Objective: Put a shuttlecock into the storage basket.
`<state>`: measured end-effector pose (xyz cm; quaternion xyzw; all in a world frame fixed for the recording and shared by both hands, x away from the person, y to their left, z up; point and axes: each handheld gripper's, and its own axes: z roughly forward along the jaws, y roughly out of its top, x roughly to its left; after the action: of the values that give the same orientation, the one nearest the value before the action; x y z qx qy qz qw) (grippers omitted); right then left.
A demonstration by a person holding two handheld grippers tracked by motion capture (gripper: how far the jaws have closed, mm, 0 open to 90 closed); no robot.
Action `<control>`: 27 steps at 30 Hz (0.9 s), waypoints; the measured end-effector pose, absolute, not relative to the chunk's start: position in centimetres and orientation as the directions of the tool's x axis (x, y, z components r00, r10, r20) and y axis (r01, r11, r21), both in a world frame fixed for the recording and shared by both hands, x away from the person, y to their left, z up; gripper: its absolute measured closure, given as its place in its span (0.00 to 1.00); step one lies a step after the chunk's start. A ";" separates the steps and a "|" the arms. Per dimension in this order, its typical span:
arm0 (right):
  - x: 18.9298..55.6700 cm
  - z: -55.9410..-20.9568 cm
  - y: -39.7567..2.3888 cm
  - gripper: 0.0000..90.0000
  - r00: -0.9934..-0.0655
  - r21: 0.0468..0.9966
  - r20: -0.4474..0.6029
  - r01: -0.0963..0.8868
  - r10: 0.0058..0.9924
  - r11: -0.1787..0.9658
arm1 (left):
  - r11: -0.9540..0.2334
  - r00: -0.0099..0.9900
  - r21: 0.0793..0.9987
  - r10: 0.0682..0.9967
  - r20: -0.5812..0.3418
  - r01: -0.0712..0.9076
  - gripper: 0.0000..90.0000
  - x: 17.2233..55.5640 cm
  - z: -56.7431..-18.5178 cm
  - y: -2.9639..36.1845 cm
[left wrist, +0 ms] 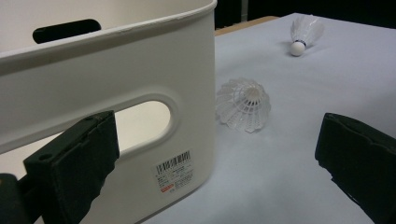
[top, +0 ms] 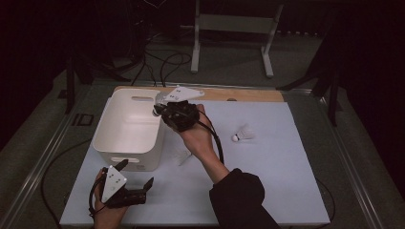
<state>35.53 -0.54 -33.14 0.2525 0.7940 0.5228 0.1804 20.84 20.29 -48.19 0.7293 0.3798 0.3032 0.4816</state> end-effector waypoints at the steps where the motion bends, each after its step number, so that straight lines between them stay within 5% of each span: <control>1: 35.5 -33.1 -0.4 0.98 -0.807 0.921 -0.019 0.216 0.590 0.325 | -0.252 0.530 0.931 0.845 0.079 0.263 0.00 20.8 -48.2 20.3; 27: 35.0 -33.4 2.3 0.96 -0.851 0.918 -0.029 0.184 0.524 0.350 | -0.255 0.532 0.931 0.843 0.082 0.261 0.00 20.8 -48.2 20.3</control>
<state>34.98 2.30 -33.43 0.2199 0.8055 0.5260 0.1616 20.84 20.31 -48.19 0.7320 0.3770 0.3029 0.4799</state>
